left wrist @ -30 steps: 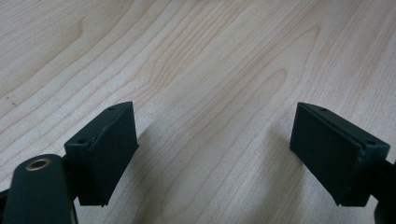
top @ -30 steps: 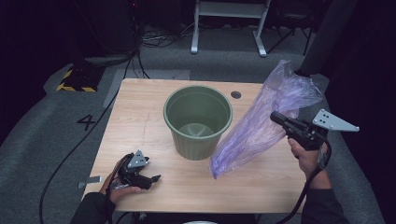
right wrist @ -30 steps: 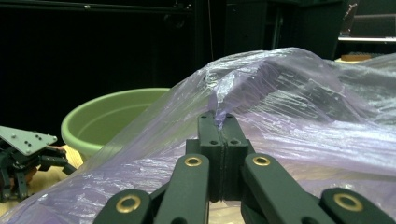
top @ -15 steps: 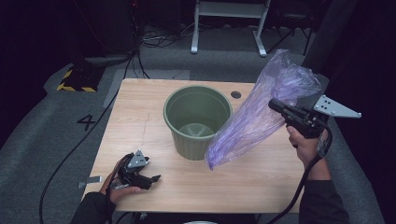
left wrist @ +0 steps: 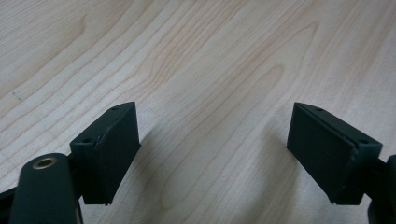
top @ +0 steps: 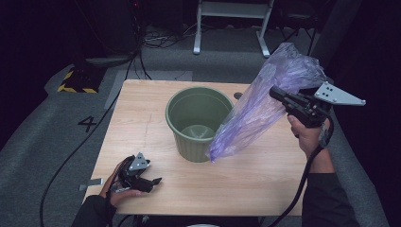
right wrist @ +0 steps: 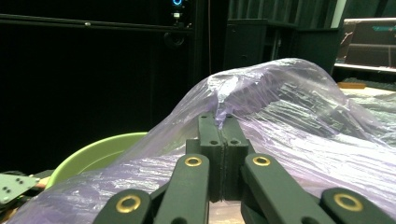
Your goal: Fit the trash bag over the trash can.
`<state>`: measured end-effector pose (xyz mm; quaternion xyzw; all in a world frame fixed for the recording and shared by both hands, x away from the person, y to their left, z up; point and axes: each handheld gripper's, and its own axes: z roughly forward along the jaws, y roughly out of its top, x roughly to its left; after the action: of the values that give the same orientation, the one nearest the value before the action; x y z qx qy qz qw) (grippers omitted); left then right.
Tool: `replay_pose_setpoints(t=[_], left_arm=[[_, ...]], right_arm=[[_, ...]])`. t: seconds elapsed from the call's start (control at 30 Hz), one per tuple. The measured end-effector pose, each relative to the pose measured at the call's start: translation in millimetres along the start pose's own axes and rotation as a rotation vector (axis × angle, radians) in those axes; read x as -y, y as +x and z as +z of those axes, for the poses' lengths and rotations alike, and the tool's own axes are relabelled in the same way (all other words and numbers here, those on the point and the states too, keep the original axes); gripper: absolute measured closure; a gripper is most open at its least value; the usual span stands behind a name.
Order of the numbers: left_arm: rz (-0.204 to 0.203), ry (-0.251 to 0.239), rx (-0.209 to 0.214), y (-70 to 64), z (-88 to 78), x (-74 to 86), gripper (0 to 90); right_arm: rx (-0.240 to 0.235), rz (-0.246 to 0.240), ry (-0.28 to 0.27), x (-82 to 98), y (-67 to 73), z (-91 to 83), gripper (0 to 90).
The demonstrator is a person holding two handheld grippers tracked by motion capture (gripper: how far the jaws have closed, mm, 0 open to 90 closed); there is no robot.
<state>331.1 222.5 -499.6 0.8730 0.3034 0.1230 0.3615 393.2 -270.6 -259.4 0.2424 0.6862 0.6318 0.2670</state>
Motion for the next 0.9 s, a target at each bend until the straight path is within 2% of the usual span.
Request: replay_pose_setpoints(t=[0.2, 0.37, 0.5, 0.67, 0.73, 0.9], left_arm=[[0.024, -0.08, 0.009, -12.3, -14.8, -16.2, 16.4], [0.062, -0.208, 0.021, -29.9, -41.7, -45.6, 16.4], [0.107, -0.307, 0.069, -43.0, -61.9, -73.6, 16.7], [0.154, -0.355, 0.088, -52.1, -74.0, -108.4, 16.8], [0.18, -0.366, 0.08, -53.5, -75.4, -119.9, 16.7], [0.18, -0.423, 0.112, -58.9, -78.0, -147.1, 16.8]], right_arm=[[0.019, -0.013, 0.002, -10.6, -2.8, 3.3, 90.0], [0.032, -0.019, 0.017, -11.8, -3.3, 8.2, 90.0], [0.041, -0.015, 0.023, -8.6, -4.1, 11.4, 90.0], [0.051, -0.019, 0.037, -3.9, -5.0, 17.3, 90.0], [0.053, -0.018, 0.039, -3.3, -5.2, 19.3, 90.0], [0.062, -0.021, 0.044, -3.2, -6.0, 24.8, 90.0]])
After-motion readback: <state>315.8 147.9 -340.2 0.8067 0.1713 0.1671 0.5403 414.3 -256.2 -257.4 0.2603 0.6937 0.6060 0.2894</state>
